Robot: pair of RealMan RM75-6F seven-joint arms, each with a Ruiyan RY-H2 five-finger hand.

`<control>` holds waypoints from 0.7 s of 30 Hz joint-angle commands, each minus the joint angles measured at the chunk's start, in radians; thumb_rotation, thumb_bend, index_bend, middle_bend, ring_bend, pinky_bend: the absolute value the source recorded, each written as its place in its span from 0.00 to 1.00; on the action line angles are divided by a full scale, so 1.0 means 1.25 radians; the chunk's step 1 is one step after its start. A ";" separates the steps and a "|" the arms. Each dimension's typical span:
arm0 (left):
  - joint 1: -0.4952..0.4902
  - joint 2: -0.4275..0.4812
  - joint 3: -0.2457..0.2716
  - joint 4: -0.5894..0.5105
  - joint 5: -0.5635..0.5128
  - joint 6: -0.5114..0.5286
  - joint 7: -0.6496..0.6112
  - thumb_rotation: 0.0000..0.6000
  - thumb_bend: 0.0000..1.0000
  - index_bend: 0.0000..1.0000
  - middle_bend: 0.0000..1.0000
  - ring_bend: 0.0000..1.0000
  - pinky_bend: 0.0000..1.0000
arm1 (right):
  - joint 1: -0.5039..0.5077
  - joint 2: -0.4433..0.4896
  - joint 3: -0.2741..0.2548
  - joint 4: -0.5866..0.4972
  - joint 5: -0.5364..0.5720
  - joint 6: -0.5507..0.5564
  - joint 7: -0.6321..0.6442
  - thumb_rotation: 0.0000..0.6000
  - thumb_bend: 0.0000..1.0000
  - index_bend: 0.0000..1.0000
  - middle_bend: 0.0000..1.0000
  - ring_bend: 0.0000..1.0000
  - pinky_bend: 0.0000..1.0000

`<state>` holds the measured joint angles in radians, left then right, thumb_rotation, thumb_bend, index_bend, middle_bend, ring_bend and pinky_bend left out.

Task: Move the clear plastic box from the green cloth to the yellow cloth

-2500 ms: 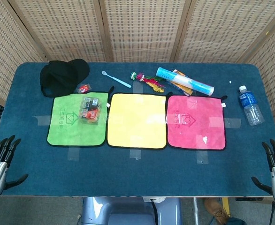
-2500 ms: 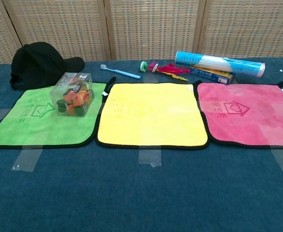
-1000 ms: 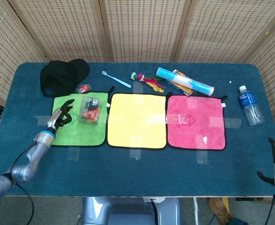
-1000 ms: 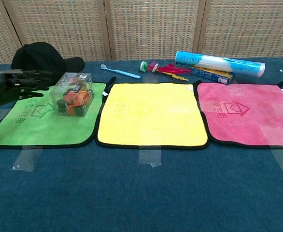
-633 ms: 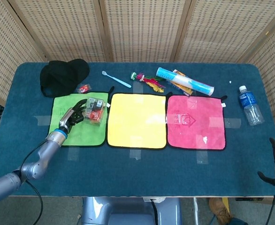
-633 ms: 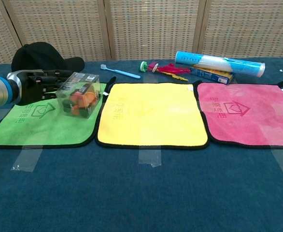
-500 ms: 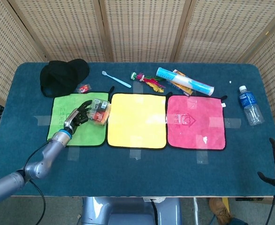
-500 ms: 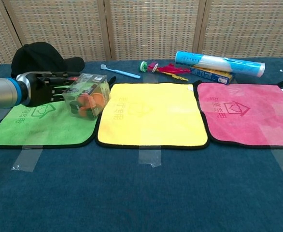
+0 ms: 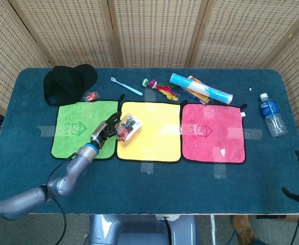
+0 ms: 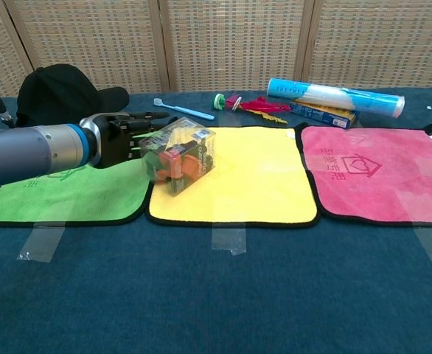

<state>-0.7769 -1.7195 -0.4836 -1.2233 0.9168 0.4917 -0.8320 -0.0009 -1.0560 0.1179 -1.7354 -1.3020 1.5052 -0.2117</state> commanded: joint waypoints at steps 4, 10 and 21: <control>-0.049 -0.040 -0.008 0.005 -0.050 0.005 0.053 1.00 1.00 0.09 0.04 0.07 0.05 | -0.001 0.003 0.002 0.002 0.007 -0.001 0.007 1.00 0.00 0.00 0.00 0.00 0.00; -0.092 -0.068 -0.015 0.010 -0.100 0.001 0.098 1.00 1.00 0.09 0.04 0.07 0.05 | 0.000 0.006 0.005 0.005 0.014 -0.004 0.013 1.00 0.00 0.00 0.00 0.00 0.00; -0.090 -0.011 -0.024 -0.080 -0.140 0.050 0.173 1.00 1.00 0.07 0.03 0.06 0.03 | -0.003 0.011 0.003 0.007 0.012 -0.001 0.025 1.00 0.00 0.00 0.00 0.00 0.00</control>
<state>-0.9054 -1.7593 -0.5102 -1.2945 0.7364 0.5295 -0.6331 -0.0046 -1.0419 0.1223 -1.7268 -1.2867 1.5038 -0.1808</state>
